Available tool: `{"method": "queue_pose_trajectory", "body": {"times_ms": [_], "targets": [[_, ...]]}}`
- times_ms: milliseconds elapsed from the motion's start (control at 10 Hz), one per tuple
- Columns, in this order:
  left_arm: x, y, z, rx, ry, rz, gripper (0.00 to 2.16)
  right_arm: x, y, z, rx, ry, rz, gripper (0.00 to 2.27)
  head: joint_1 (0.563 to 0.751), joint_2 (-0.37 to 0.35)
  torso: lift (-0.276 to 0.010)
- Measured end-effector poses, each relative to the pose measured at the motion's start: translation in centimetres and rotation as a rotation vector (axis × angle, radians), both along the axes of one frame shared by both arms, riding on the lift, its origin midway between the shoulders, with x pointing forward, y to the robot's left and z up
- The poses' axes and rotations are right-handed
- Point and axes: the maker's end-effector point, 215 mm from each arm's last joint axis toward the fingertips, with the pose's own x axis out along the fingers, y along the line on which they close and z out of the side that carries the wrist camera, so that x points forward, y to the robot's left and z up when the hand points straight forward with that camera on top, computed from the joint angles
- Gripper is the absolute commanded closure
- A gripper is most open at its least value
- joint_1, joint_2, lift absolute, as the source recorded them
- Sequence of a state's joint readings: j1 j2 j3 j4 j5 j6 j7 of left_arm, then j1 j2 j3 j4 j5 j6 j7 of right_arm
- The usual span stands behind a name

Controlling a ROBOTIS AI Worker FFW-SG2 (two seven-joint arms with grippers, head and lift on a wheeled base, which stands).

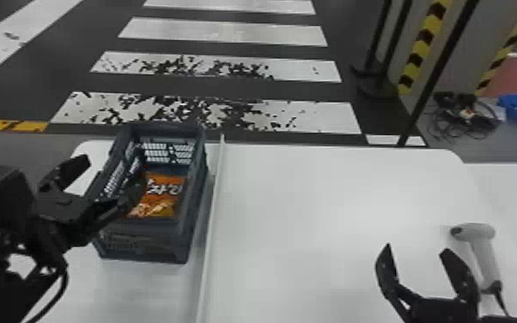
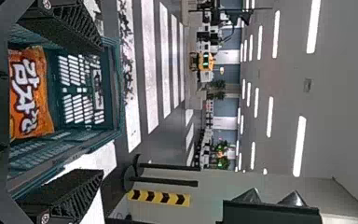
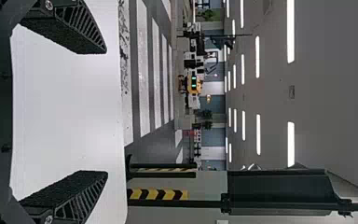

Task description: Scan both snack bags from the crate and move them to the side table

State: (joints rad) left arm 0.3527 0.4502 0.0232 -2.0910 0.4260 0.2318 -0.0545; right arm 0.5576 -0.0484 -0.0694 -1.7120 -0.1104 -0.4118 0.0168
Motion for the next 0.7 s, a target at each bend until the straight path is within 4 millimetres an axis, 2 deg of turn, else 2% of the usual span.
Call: {"method": "queue_pose_trajectory", "body": {"times_ms": [200, 300, 500, 700], "targets": [[3.6, 0.7, -0.6, 0.038, 0.058, -0.008, 0.08, -0.2, 0.0, -0.2, 0.000, 0.005, 0.000, 0.07, 0.695, -0.029, -0.099], [5.3, 0.6, -1.5, 0.048, 0.096, -0.025, 0.08, -0.2, 0.1, -0.3, -0.001, 0.008, 0.001, 0.07, 0.695, -0.026, -0.099], [8.3, -0.4, -3.8, 0.072, 0.183, -0.074, 0.08, -0.2, 0.1, -0.6, -0.003, 0.016, 0.003, 0.07, 0.695, -0.034, -0.099], [10.4, -1.0, -5.1, 0.104, 0.234, -0.095, 0.08, -0.2, 0.1, -0.6, -0.003, 0.018, 0.003, 0.07, 0.695, -0.042, -0.099]]}}
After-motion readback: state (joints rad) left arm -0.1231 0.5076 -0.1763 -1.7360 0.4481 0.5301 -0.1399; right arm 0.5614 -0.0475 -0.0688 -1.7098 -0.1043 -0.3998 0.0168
